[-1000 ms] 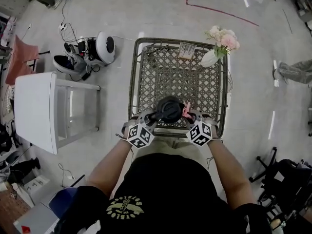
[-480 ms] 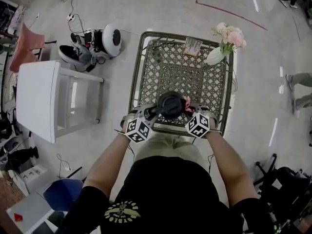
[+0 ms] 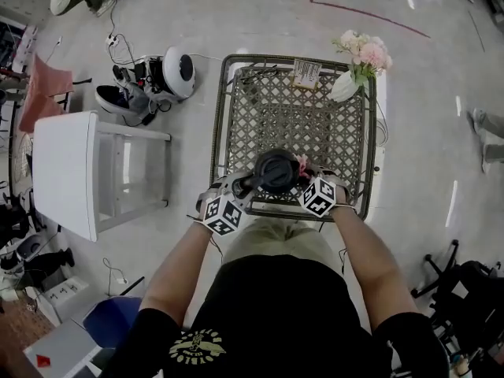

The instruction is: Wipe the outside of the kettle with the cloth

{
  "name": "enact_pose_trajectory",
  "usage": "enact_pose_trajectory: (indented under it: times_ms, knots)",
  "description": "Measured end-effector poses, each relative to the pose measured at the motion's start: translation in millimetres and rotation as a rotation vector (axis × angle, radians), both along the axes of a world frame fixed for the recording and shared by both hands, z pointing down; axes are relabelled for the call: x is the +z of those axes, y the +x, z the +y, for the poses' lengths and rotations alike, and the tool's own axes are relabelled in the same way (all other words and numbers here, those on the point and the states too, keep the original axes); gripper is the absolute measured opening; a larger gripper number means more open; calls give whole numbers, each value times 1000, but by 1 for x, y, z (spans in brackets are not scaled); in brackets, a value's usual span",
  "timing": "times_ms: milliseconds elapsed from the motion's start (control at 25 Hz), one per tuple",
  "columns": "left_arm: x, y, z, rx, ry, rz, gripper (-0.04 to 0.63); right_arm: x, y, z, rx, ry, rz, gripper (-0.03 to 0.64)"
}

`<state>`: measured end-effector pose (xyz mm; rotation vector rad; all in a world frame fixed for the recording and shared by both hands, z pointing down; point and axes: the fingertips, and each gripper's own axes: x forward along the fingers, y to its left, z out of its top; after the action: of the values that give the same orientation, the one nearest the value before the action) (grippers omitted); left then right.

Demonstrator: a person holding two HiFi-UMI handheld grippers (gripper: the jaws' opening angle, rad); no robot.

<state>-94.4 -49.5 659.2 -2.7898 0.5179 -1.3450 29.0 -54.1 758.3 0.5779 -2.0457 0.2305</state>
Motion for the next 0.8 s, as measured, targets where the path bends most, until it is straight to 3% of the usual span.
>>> enact_pose_trajectory:
  times_ms: [400, 800]
  knots:
    - [3, 1, 0, 27, -14, -20, 101, 38, 2, -4, -56, -18, 61, 41]
    - [4, 0, -2, 124, -29, -45, 101, -45, -2, 2, -30, 87, -136, 41]
